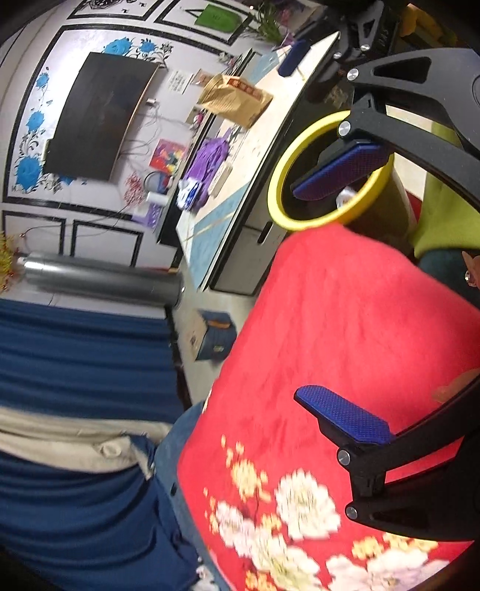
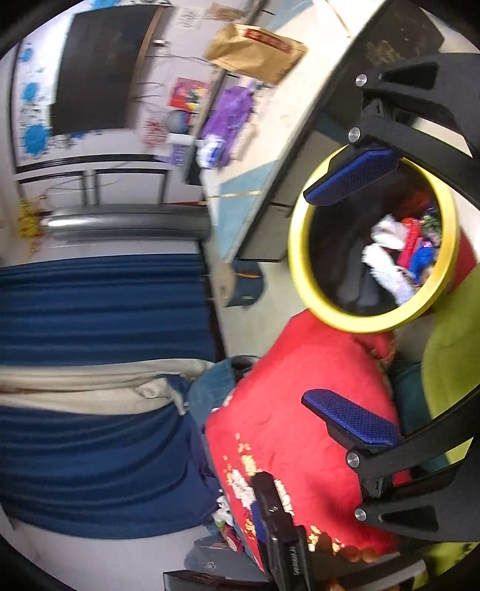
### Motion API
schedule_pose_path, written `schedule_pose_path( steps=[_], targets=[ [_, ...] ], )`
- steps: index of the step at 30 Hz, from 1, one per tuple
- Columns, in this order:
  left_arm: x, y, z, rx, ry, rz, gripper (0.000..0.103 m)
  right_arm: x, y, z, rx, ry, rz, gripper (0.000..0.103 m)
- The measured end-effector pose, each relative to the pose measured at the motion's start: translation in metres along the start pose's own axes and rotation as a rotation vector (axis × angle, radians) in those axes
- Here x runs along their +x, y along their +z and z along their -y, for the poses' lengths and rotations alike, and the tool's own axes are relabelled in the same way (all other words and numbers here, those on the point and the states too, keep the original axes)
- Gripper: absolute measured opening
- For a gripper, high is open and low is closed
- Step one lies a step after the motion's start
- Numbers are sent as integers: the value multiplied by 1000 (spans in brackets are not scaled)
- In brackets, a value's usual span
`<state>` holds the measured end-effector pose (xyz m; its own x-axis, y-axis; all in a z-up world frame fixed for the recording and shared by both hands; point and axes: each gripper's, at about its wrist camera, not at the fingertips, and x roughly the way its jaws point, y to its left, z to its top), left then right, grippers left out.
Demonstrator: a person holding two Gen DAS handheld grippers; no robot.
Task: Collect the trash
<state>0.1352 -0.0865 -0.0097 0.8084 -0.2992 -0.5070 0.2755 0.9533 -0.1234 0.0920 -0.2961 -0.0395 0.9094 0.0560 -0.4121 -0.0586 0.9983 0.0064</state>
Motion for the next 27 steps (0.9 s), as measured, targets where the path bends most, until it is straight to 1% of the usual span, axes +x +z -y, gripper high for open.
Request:
schedule_pose_path(
  steps=[2, 4, 10, 12, 14, 18, 23, 27],
  targets=[
    [-14, -5, -8, 12, 26, 37, 92, -8, 0, -15, -12, -9, 73, 97],
    [-25, -10, -15, 19, 44, 62, 92, -14, 0, -27, -30, -7, 122, 97],
    [-44, -22, -31, 7, 66, 110, 92, -33, -5, -62, -71, 28, 239, 97],
    [-52, -27, -36, 7, 71, 136, 92, -38, -8, -72, -73, 46, 258, 97],
    [-59, -33, -37, 19, 85, 163, 92, -42, -13, -77, -74, 57, 267, 97],
    [-67, -42, -41, 24, 82, 192, 92, -42, -19, -80, -83, 69, 261, 97],
    [-68, -47, -39, 26, 78, 194, 92, -34, -17, -74, -43, 52, 225, 97],
    [-69, -48, -39, 26, 75, 198, 92, -34, -17, -74, -41, 52, 224, 97]
  ],
)
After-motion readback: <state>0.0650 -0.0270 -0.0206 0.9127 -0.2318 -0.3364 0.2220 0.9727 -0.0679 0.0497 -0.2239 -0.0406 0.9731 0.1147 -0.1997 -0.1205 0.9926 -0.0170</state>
